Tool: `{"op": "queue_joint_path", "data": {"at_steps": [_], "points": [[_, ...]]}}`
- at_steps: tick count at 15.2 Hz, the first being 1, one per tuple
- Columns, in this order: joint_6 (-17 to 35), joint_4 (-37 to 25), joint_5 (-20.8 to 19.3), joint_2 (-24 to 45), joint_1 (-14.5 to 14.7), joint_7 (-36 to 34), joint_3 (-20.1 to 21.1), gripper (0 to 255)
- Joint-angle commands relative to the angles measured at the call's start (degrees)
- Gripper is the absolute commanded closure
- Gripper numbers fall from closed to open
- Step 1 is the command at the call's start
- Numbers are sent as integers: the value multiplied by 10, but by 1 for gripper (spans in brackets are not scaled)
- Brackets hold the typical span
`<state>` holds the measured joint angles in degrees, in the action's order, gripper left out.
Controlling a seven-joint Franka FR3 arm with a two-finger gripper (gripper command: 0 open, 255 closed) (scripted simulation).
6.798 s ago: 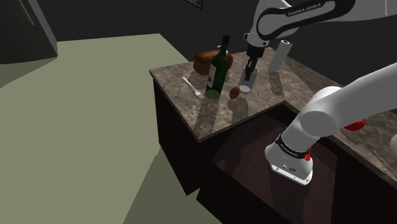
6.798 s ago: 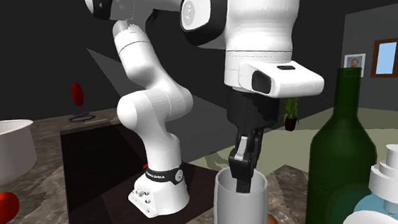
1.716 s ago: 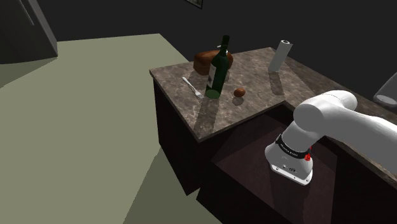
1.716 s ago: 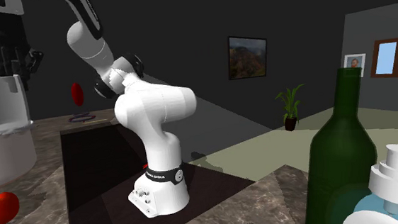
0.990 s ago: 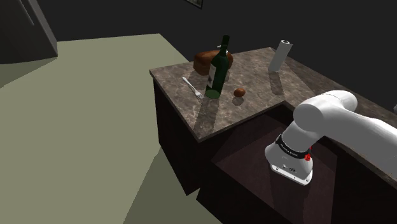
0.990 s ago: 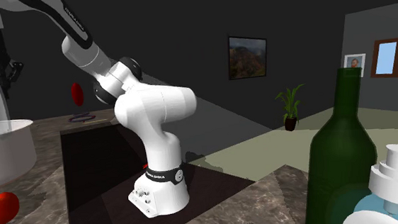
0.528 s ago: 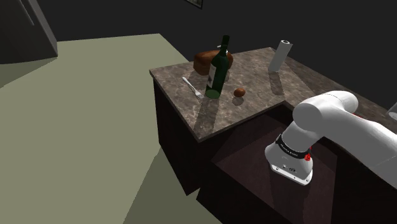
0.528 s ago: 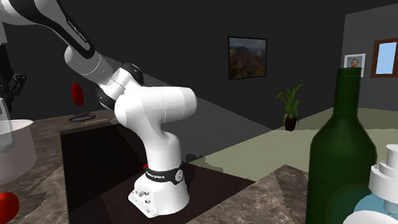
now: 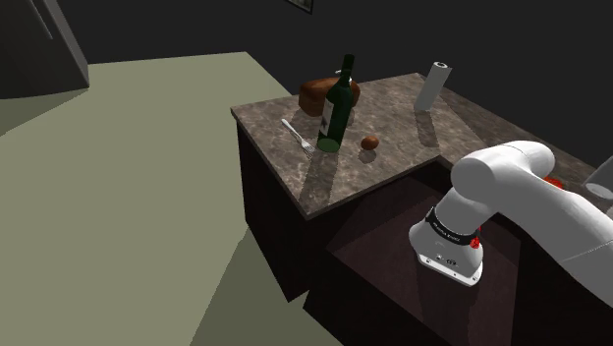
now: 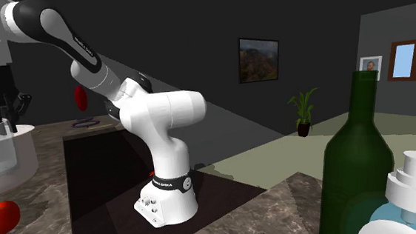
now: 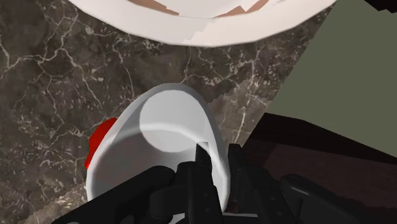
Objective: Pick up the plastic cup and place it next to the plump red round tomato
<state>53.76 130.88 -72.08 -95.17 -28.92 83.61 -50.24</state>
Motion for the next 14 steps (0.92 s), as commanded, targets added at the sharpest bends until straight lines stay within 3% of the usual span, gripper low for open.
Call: {"op": "queue_joint_path", "data": {"at_steps": [1,14], "points": [[4,11,-10,-10,-6,1,-10,255],[37,84,-83,-70,-52,10,-89,255]]}}
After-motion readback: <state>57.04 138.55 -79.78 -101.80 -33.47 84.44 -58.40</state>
